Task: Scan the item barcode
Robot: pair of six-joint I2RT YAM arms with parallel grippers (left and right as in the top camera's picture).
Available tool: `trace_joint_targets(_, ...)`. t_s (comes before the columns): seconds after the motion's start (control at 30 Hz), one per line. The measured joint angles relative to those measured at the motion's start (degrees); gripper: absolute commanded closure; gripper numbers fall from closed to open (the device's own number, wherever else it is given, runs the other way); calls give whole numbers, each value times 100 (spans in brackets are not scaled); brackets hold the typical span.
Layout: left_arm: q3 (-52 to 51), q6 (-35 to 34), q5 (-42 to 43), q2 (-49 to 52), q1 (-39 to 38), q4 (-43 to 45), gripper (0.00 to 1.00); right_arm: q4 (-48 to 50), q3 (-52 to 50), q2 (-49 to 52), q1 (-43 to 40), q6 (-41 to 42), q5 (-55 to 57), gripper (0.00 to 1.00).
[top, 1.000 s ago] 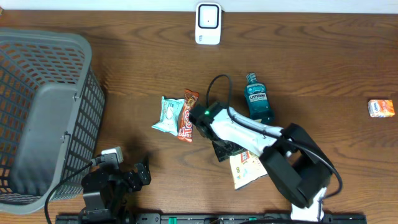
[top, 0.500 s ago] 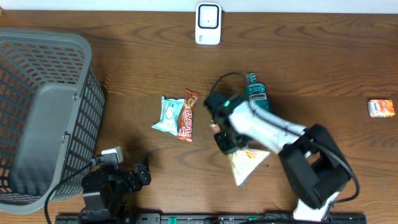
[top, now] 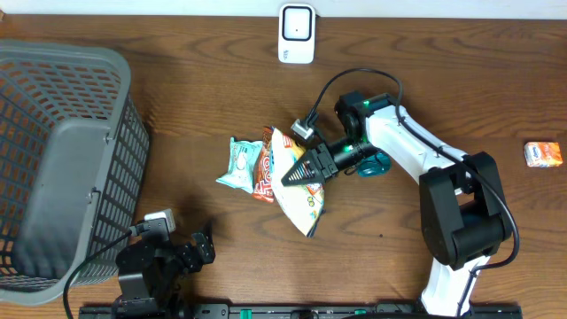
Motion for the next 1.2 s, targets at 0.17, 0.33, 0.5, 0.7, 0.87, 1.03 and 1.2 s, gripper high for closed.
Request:
trace_joint_targets(0.17, 0, 0, 0, 0, 0, -2, 2, 42, 0, 0, 52, -1814, -365, 99)
trace_joint_targets(0.33, 0, 0, 0, 0, 0, -2, 2, 584, 2, 0, 238, -3517, -533, 99)
trace_joint_targets(0.5, 0, 0, 0, 0, 0, -2, 2, 1259, 35, 0, 514, -4107, -570, 99)
trace_joint_targets(0.7, 0, 0, 0, 0, 0, -2, 2, 1849, 291, 0, 660, -3947, -584, 99)
trace_joint_targets(0.87, 0, 0, 0, 0, 0, -2, 2, 2822, 387, 0, 616, -2330, -619, 98)
trace_joint_targets(1.03, 2, 0, 0, 0, 0, -2, 2, 3283, 450, 0, 509, 1322, 387, 99)
trace_joint_targets(1.2, 2, 0, 0, 0, 0, -2, 2, 2181, 463, 11, 481, 5698, 2859, 99)
